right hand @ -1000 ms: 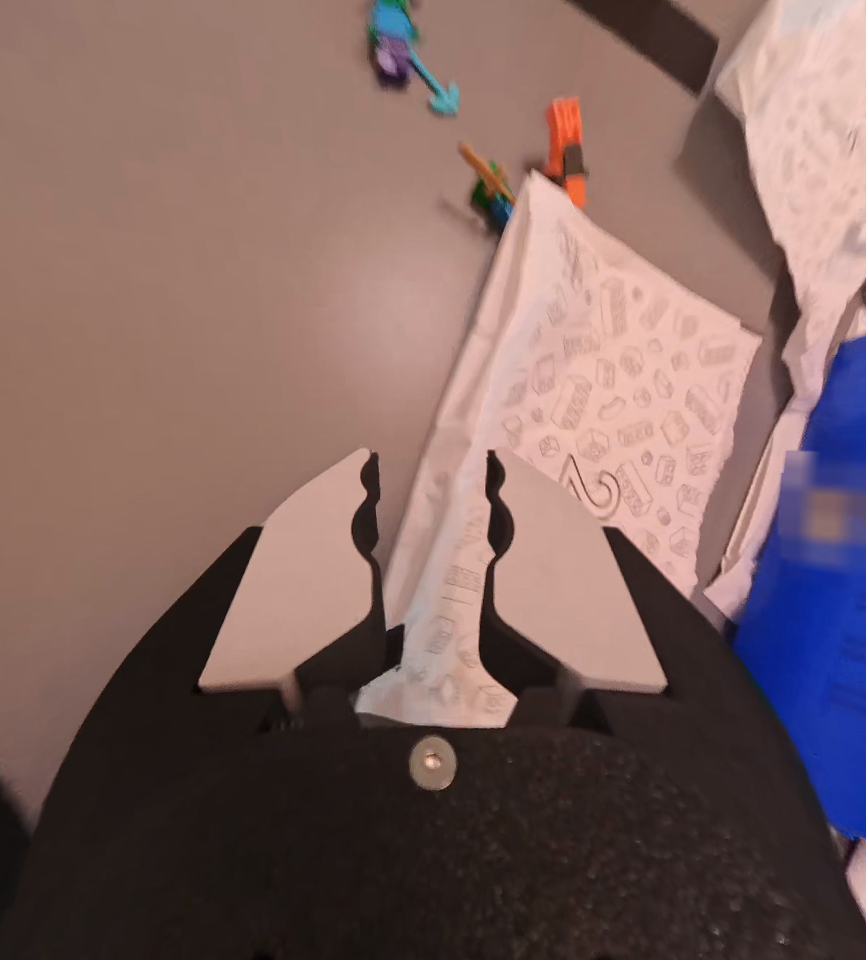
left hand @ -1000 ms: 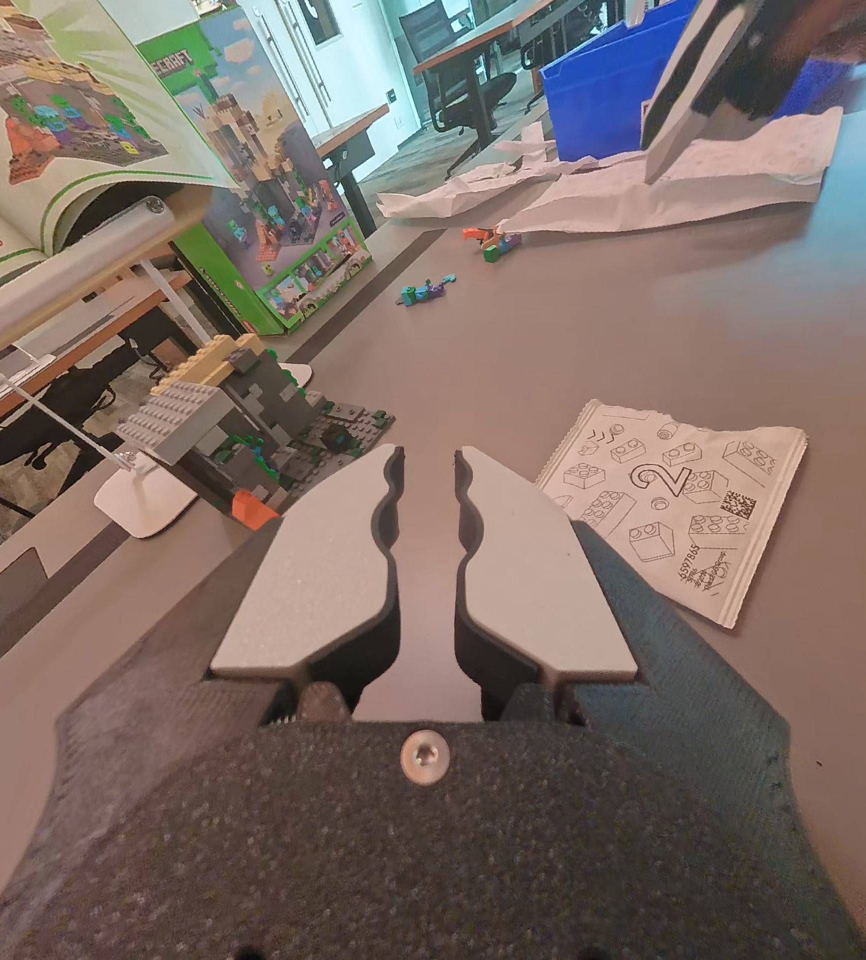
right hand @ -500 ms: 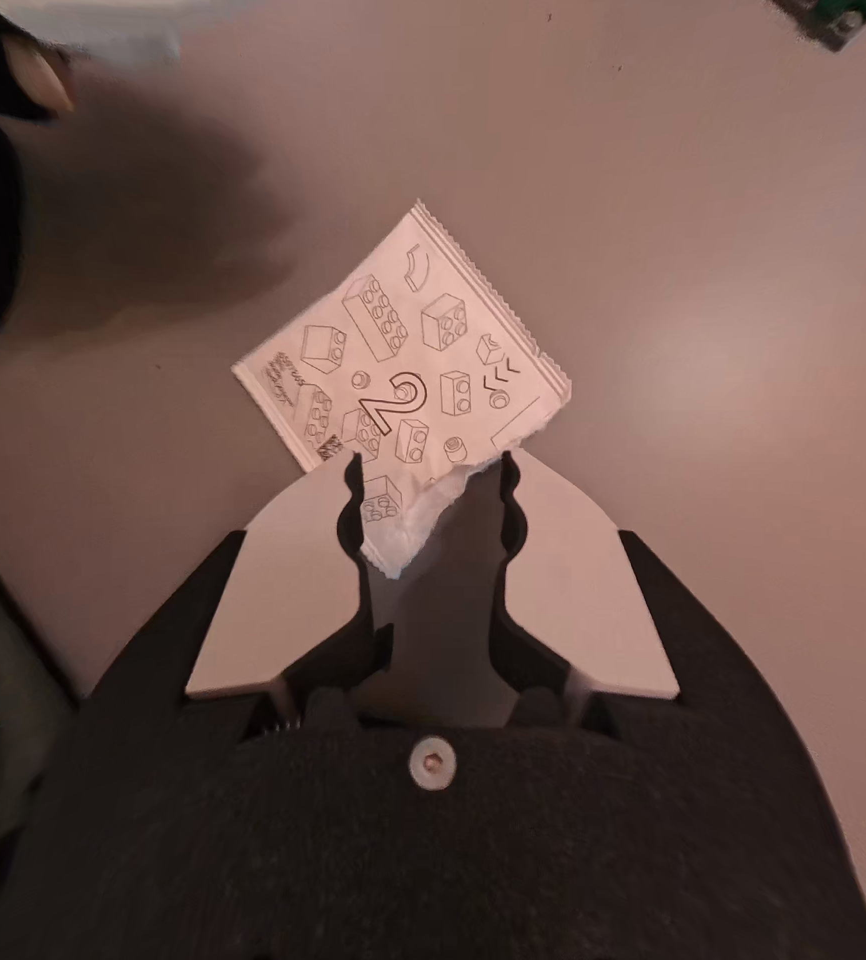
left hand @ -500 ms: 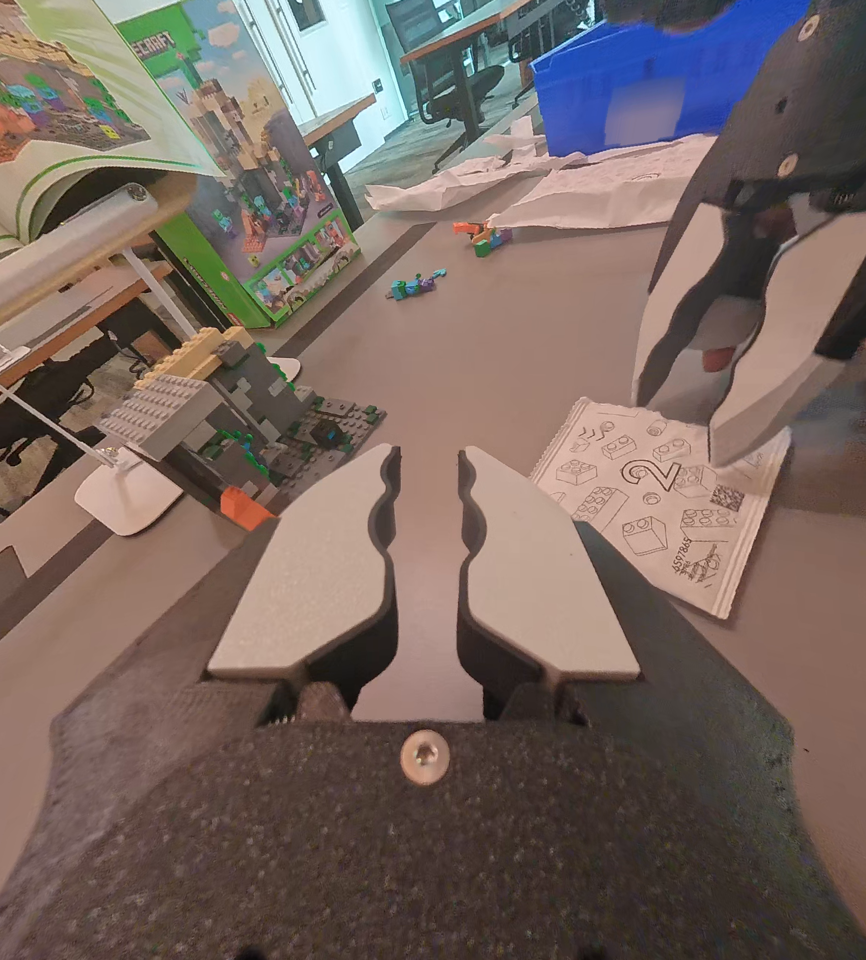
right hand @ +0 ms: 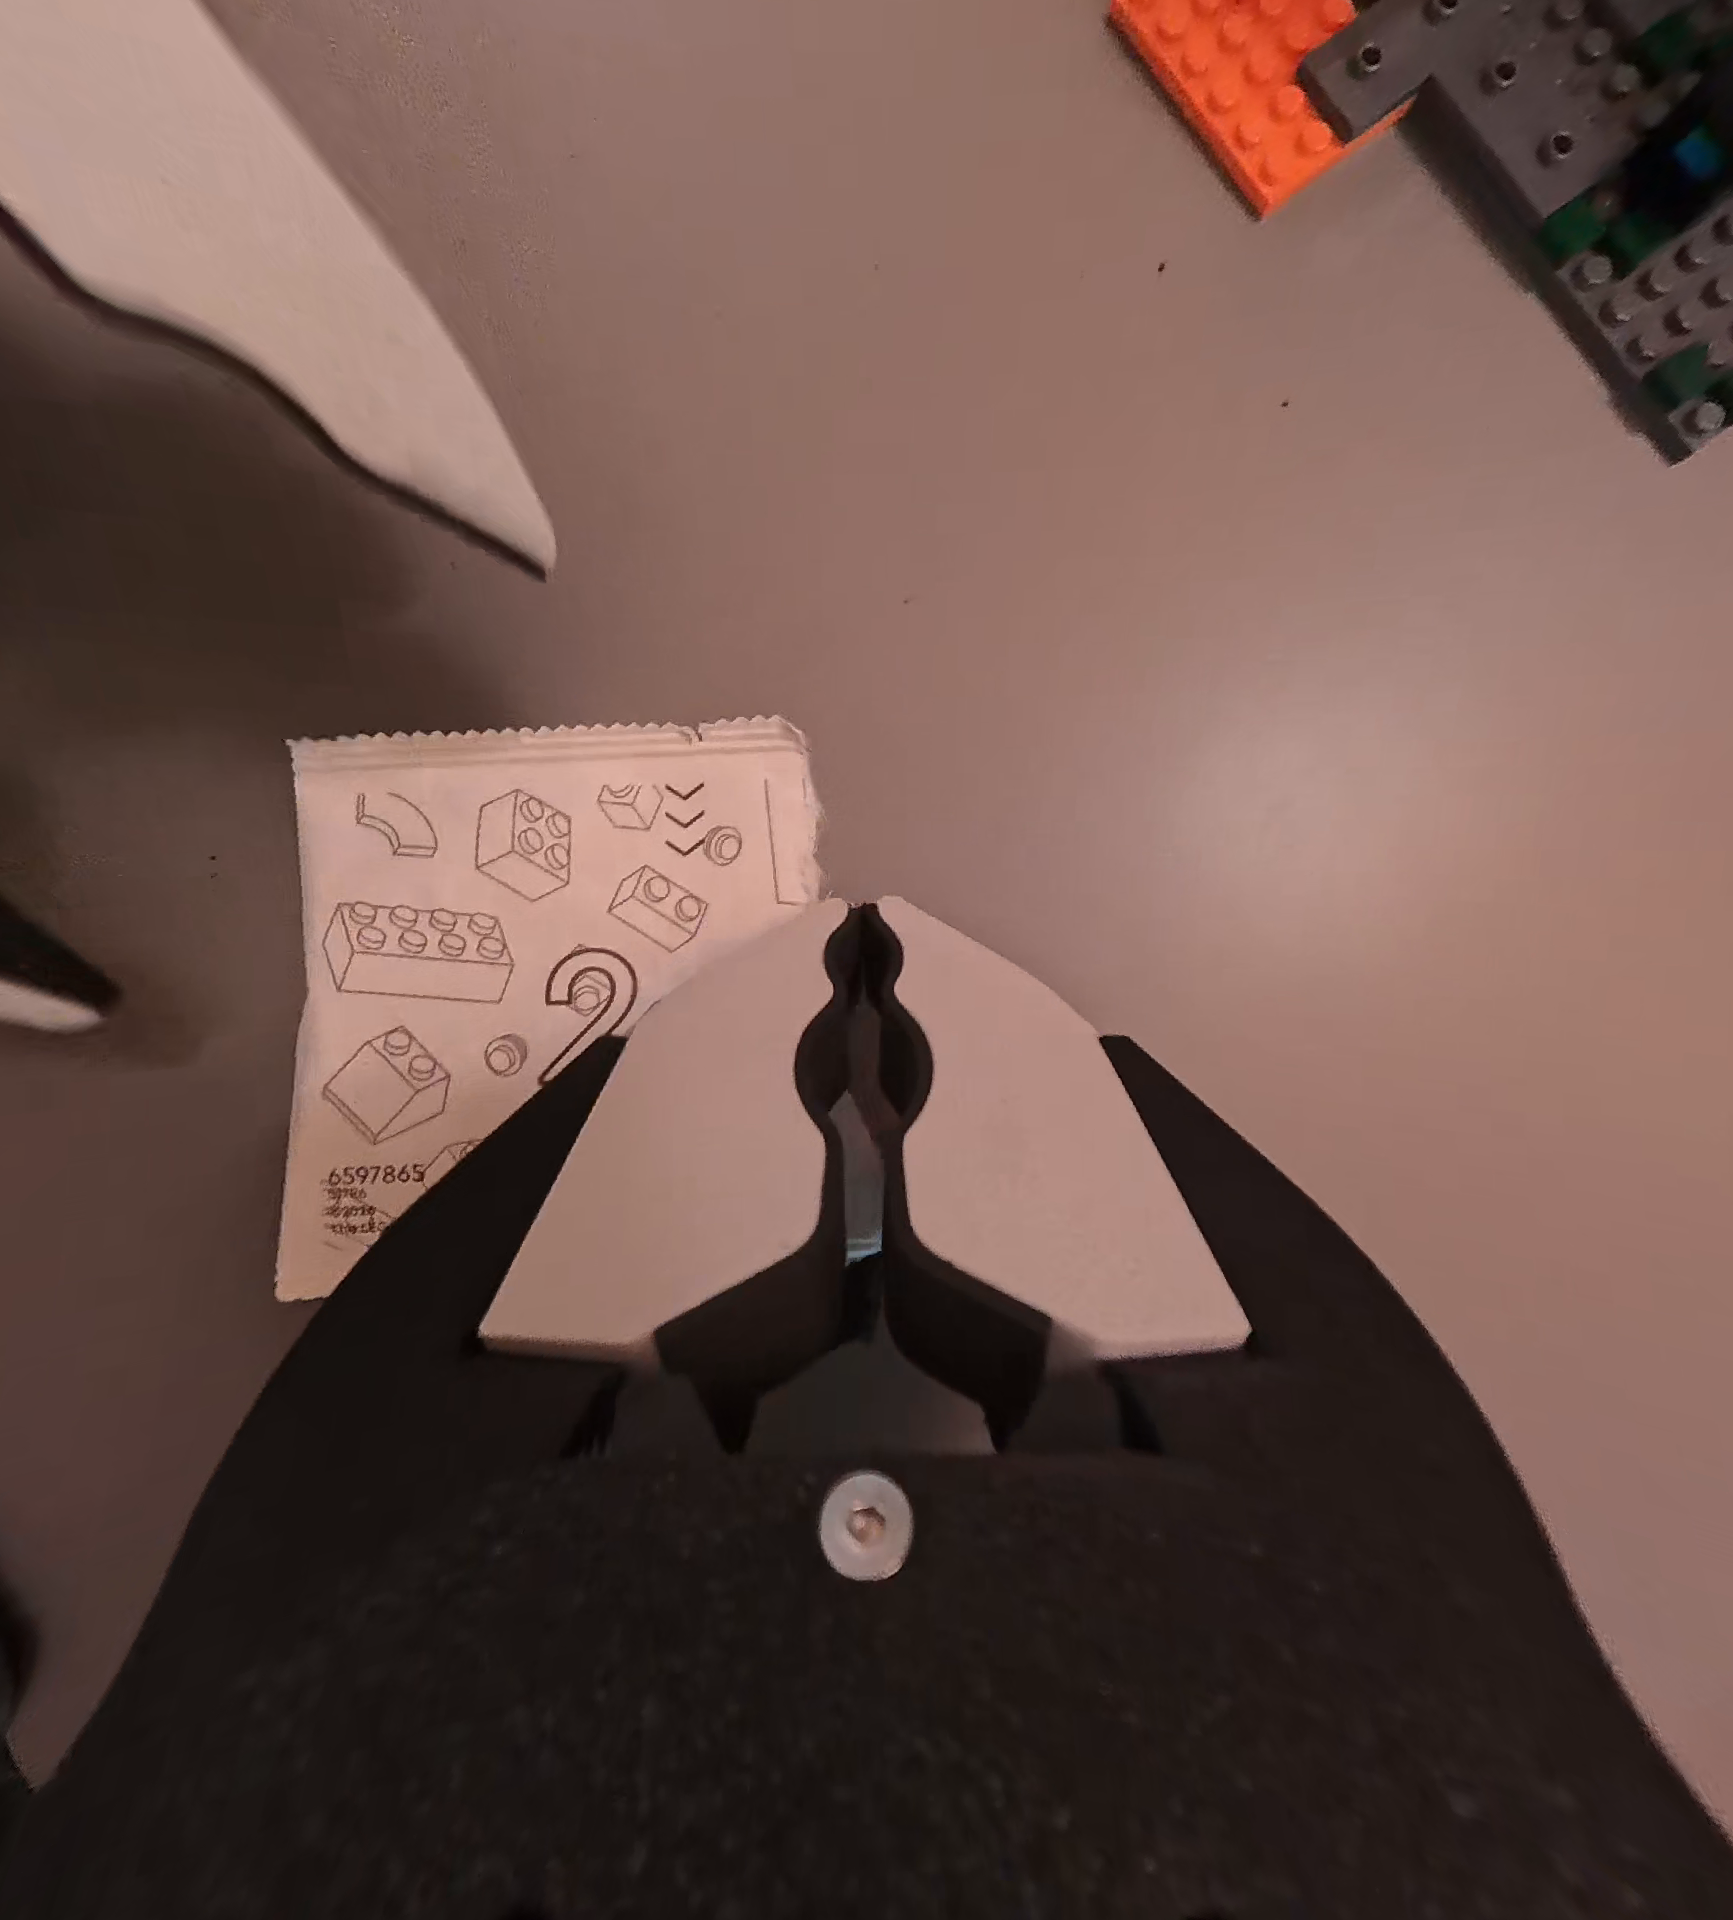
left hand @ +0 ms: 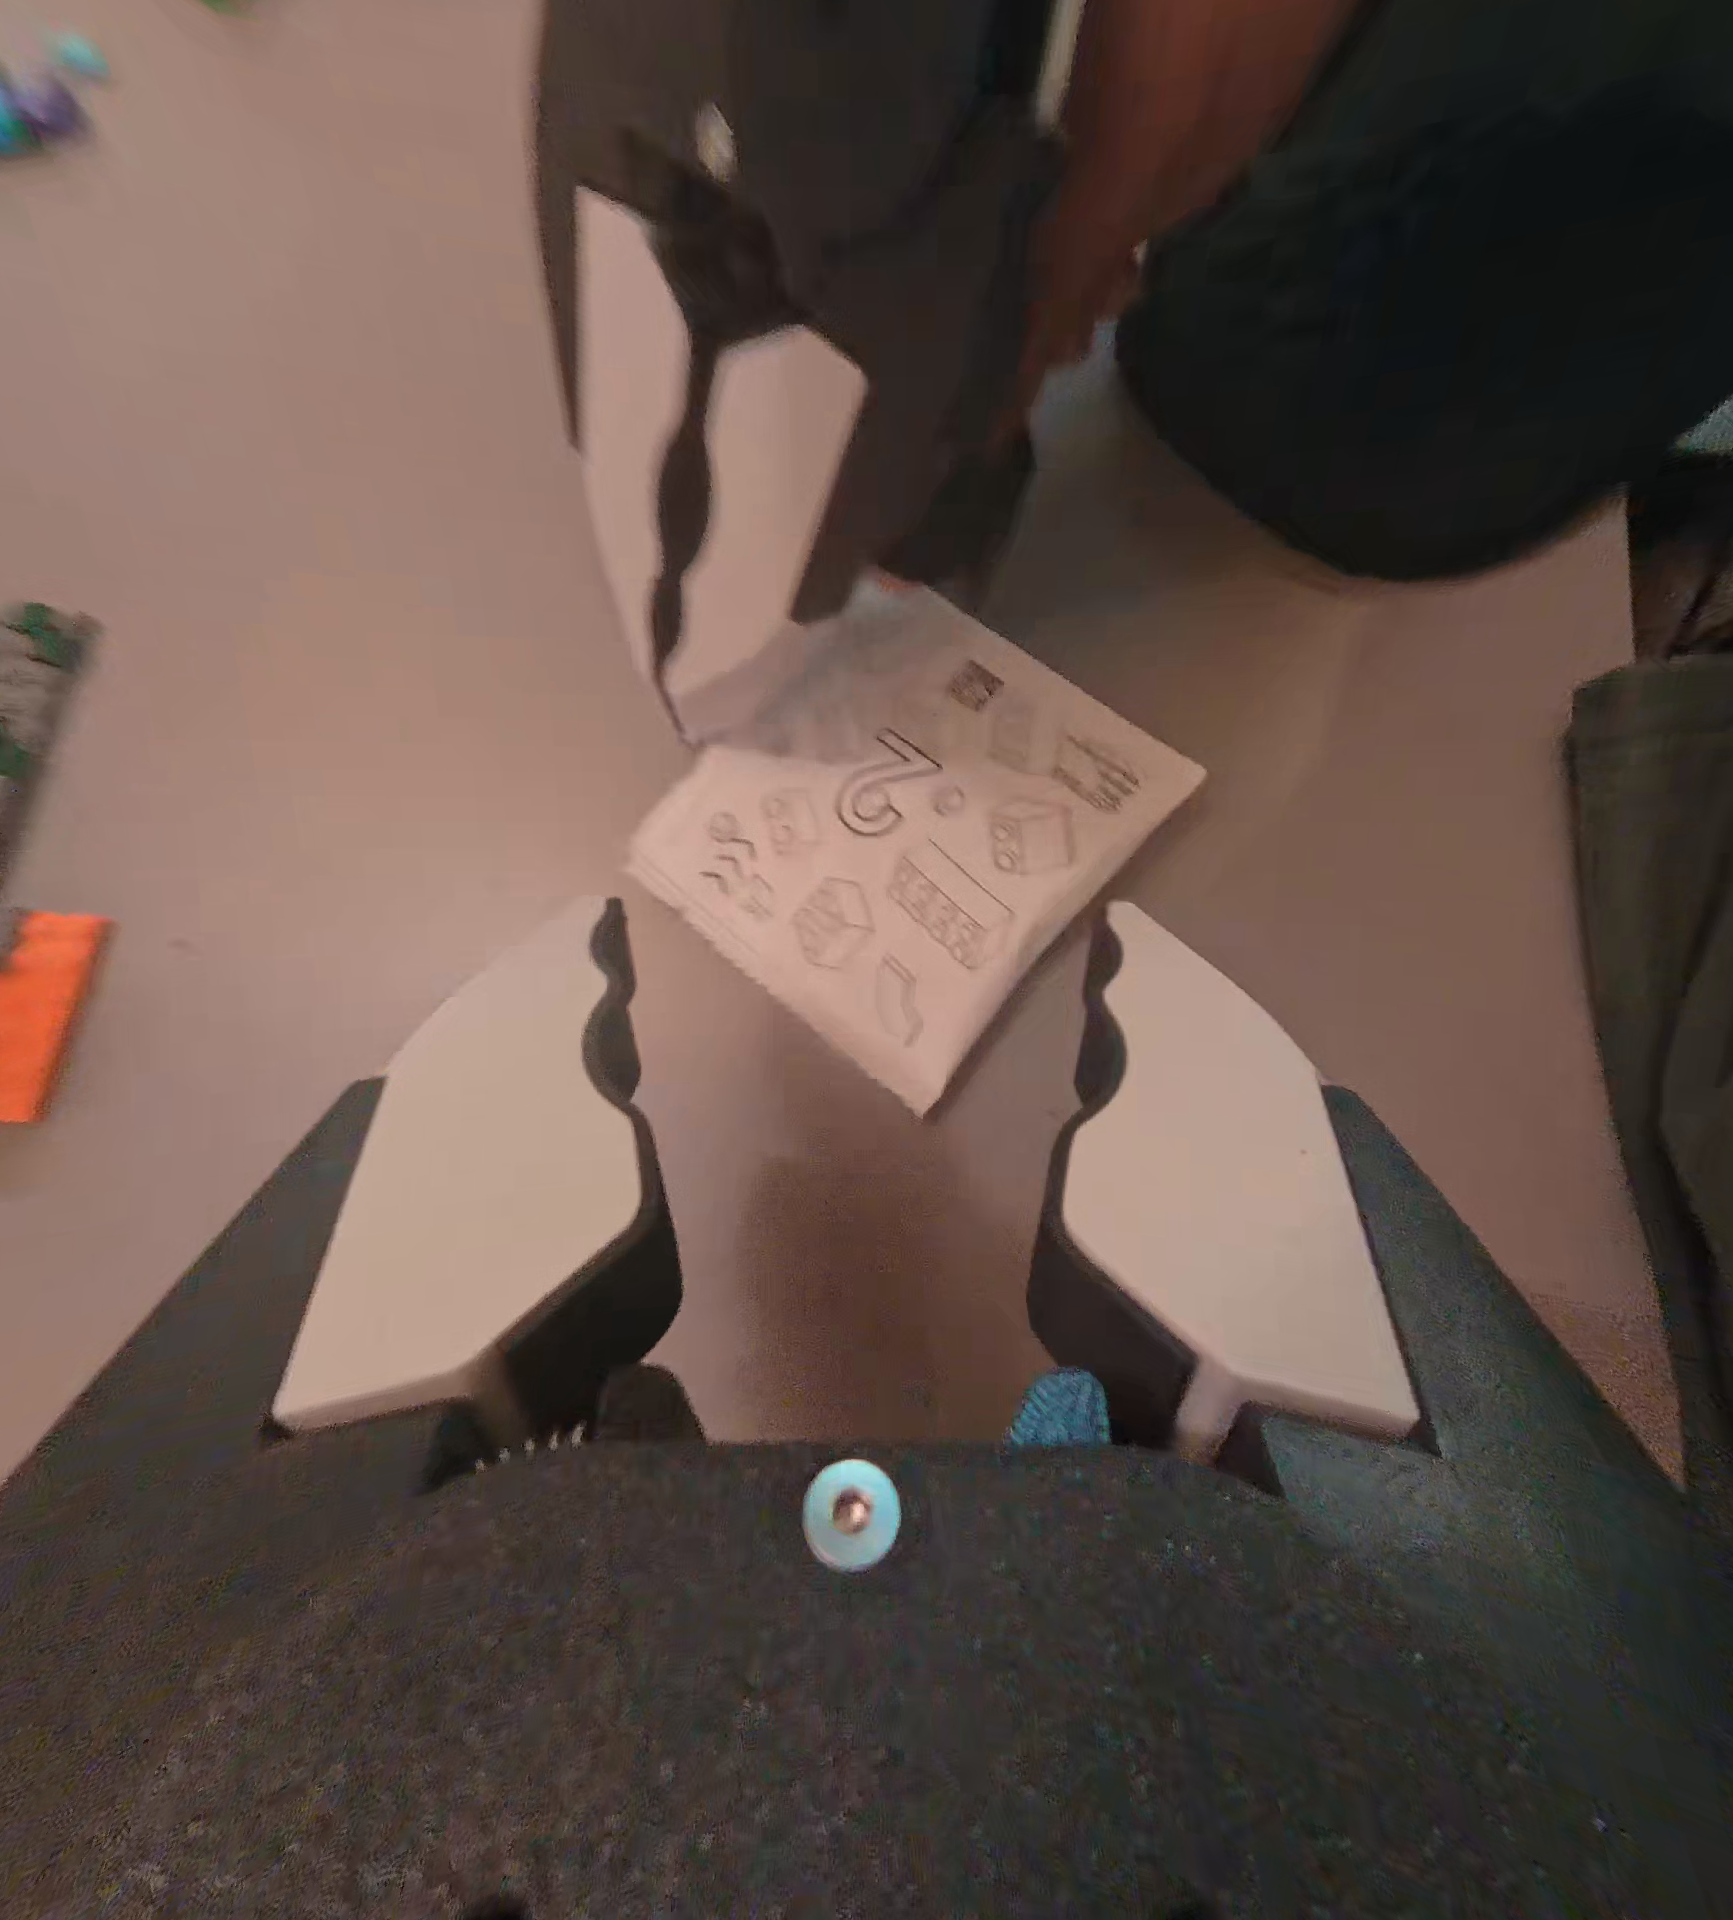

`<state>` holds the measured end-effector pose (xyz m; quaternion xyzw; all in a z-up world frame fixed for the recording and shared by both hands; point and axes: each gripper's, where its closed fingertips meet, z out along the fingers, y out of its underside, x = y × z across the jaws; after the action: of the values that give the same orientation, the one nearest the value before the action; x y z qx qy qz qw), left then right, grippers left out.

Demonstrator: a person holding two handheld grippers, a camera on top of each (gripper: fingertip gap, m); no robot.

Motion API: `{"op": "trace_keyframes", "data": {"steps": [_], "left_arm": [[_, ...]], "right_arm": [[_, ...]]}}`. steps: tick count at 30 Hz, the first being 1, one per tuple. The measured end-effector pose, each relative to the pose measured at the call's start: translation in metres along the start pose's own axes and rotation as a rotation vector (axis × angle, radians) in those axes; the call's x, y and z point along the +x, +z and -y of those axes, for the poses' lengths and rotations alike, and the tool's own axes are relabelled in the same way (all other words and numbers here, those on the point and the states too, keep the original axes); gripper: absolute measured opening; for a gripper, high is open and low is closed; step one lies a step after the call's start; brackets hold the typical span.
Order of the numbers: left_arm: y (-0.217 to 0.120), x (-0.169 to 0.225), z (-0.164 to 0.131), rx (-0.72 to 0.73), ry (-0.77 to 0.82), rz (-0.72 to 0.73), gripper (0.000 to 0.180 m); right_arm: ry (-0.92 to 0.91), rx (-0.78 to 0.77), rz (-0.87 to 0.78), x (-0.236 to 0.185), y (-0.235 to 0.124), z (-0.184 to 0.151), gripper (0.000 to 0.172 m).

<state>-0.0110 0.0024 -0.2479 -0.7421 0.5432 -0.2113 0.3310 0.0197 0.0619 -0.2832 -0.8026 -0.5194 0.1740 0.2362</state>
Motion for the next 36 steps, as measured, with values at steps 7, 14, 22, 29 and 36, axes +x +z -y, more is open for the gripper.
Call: {"op": "trace_keyframes", "data": {"steps": [7, 14, 22, 29, 36], "left_arm": [[0.025, 0.006, -0.025, -0.147, 0.009, -0.020, 0.079], [0.011, 0.003, -0.024, -0.088, -0.096, -0.091, 0.072], [0.015, 0.004, -0.024, -0.063, -0.232, -0.167, 0.056], [0.010, -0.001, -0.022, -0.009, -0.278, -0.190, 0.056], [-0.001, -0.009, -0.008, 0.135, -0.369, -0.273, 0.054]], "right_arm": [[0.095, 0.042, 0.053, 0.017, -0.029, -0.009, 0.026], [0.221, -0.037, 0.257, -0.008, -0.049, -0.061, 0.036], [0.063, -0.018, 0.186, -0.011, -0.032, -0.042, 0.034], [-0.122, 0.045, 0.214, -0.017, -0.031, -0.031, 0.000], [-0.535, 0.279, 0.131, -0.025, -0.070, 0.001, 0.000]]}}
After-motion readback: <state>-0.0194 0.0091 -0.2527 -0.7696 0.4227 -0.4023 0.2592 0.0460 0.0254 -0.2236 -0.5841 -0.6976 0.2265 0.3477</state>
